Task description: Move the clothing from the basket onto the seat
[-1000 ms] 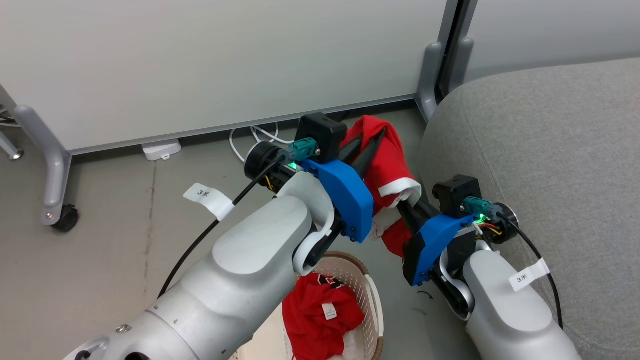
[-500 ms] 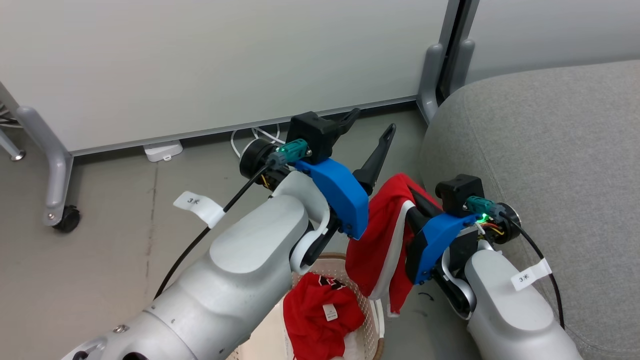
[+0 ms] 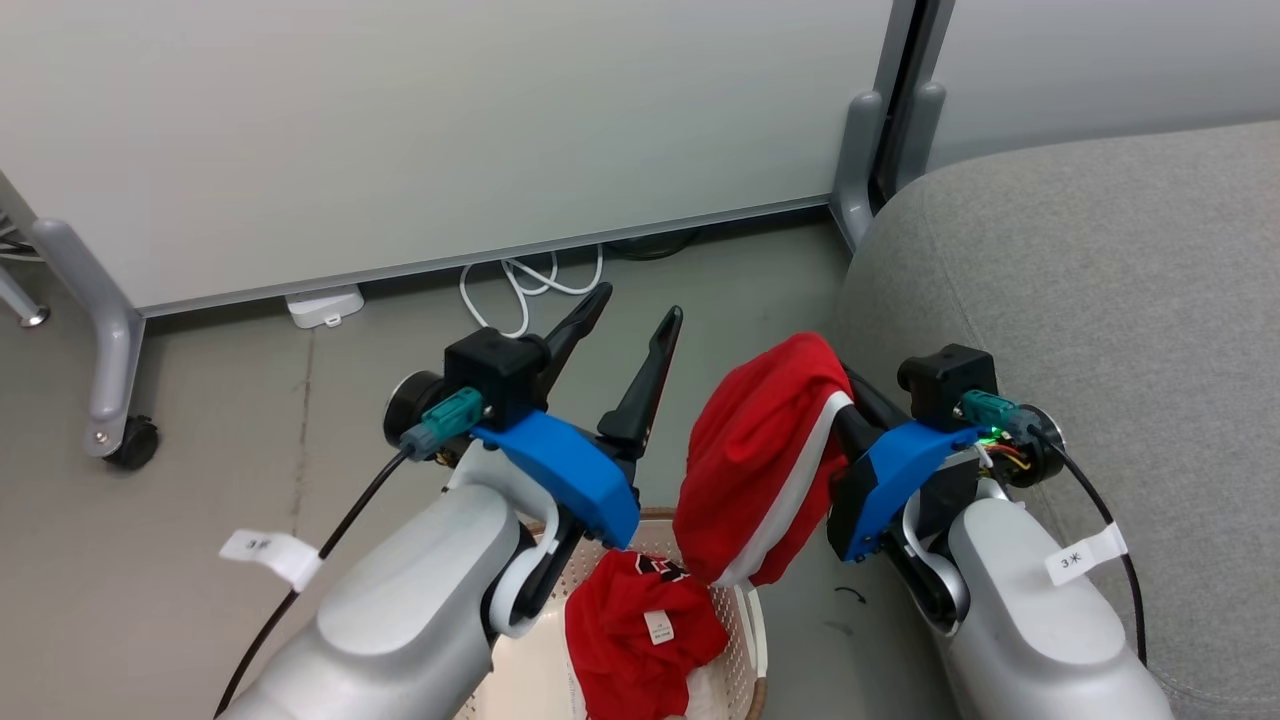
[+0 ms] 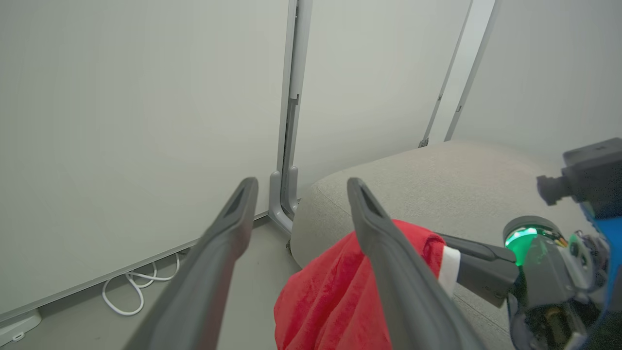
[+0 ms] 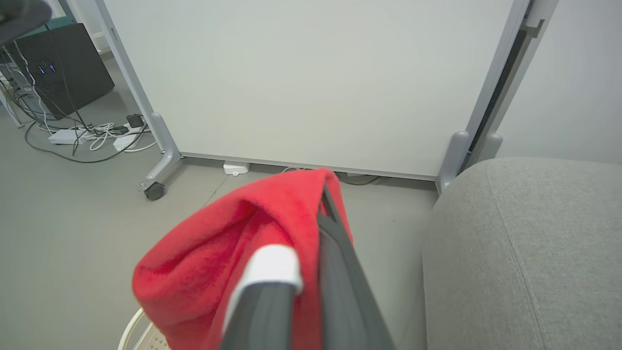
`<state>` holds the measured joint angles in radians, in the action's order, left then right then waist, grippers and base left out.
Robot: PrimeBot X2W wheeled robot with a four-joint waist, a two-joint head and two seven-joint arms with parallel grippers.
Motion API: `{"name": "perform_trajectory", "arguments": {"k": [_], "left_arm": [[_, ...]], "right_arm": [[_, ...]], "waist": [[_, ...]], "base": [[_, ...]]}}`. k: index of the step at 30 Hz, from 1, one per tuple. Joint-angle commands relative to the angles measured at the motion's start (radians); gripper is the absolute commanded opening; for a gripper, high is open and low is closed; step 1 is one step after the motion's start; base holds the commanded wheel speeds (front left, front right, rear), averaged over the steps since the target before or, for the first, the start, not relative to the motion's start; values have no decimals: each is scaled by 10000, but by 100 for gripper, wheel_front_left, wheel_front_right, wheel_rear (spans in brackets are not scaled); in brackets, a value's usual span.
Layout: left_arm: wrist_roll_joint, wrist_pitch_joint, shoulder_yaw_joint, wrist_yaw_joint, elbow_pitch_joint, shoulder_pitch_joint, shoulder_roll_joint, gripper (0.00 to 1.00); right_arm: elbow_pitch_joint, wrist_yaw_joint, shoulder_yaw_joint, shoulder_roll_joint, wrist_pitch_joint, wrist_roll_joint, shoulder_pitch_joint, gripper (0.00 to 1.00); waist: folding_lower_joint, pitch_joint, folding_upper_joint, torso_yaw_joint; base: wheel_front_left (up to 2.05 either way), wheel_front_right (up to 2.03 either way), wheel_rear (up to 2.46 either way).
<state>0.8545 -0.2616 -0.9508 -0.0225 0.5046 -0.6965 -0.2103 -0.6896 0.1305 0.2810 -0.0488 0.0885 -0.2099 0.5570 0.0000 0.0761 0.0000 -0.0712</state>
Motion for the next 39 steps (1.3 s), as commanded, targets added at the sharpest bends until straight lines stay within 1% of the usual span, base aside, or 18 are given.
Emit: {"name": "perform_trajectory", "arguments": {"k": [1, 4, 7, 12, 15, 20, 27, 33, 39], "left_arm": [[-153, -38, 162, -58, -181, 157, -83, 100], [-705, -35, 777, -139, -894, 975, -393, 100], [-1216, -35, 1590, -220, -1591, 1855, -655, 100], [-2006, -37, 2771, -178, -2518, 3341, -1075, 100], [-2325, -38, 3454, -196, -2871, 4164, -1171, 100], [-2827, -38, 4304, -149, -3277, 5067, -1105, 100], [-3465, -37, 4691, 120, -3248, 5459, -968, 100], [-3677, -39, 4661, 306, -2912, 5327, -928, 100], [-3774, -39, 4610, 346, -2718, 5236, -916, 100]], "right_arm": [[81, 5, -65, -29, 11, 96, -144, 0], [240, 5, -188, -30, -30, 203, -225, 0], [462, 5, -198, -32, -111, 210, -316, 0], [844, 5, -174, -29, -214, 194, -396, 0], [1037, 5, -194, -29, -296, 210, -464, 0], [1283, 5, -262, -30, -371, 190, -586, 0], [1551, 5, -372, -27, -428, 205, -678, 0], [1739, 5, -337, -27, -447, 82, -762, 0], [1777, 5, -359, -26, -443, 74, -869, 0]], "waist": [[0, 0, 0, 3], [0, -11, 0, -54], [0, -23, 0, -251], [0, 40, 0, -684], [0, 101, 0, -953], [0, 198, 0, -1418], [0, 326, 0, -2125], [0, 407, 0, -2831], [0, 408, 0, -3502]], "base": [[0, 0, 0], [0, 0, 0], [0, 0, 0], [0, 0, 0], [0, 0, 0], [0, 0, 0], [0, 0, 0], [0, 0, 0], [0, 0, 0]]}}
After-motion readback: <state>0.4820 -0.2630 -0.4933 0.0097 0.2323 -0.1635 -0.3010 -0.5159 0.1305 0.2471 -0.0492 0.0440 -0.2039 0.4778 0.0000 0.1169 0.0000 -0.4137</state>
